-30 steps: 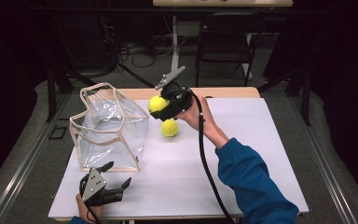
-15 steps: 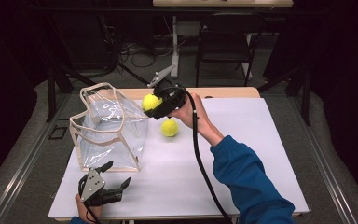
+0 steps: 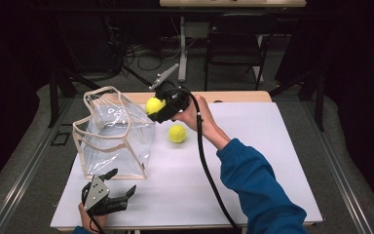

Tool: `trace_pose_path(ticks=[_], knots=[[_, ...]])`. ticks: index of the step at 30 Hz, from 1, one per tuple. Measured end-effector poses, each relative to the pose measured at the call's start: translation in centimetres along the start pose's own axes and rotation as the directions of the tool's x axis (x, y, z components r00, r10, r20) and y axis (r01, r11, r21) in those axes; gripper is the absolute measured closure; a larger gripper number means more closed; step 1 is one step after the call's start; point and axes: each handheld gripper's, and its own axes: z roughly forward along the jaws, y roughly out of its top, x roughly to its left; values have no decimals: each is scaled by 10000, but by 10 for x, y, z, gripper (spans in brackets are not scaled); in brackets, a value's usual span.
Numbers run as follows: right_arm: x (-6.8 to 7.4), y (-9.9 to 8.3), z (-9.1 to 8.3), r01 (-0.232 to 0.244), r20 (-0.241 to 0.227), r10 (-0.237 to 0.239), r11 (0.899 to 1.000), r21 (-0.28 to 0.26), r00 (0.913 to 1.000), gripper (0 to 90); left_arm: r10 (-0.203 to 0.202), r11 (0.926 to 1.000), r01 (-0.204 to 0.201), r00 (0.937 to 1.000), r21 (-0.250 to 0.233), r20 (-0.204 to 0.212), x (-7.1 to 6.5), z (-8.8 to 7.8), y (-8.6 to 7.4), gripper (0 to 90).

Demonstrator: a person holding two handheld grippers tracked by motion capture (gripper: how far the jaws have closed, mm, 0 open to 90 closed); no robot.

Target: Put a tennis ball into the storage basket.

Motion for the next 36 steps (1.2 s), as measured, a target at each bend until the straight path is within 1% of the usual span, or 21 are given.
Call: trace_pose_path(ticks=[7,19,28,36], knots=[[-2,8,2,-12,37,12,10000,-21,10000,265,36,10000,-36,10000,12,23,1,0,0,159],[3,22,4,97,-22,-97,9999,-123,10000,265,-30,10000,30,10000,-34,35,0,0,0,159],[7,32,9,272,-70,-272,9996,-60,9996,265,-50,10000,50,10000,-47,45,1,0,-1,159],[10,39,12,302,-55,-303,9993,-204,9995,265,-53,10000,53,10000,-45,52,1,0,-1,159]])
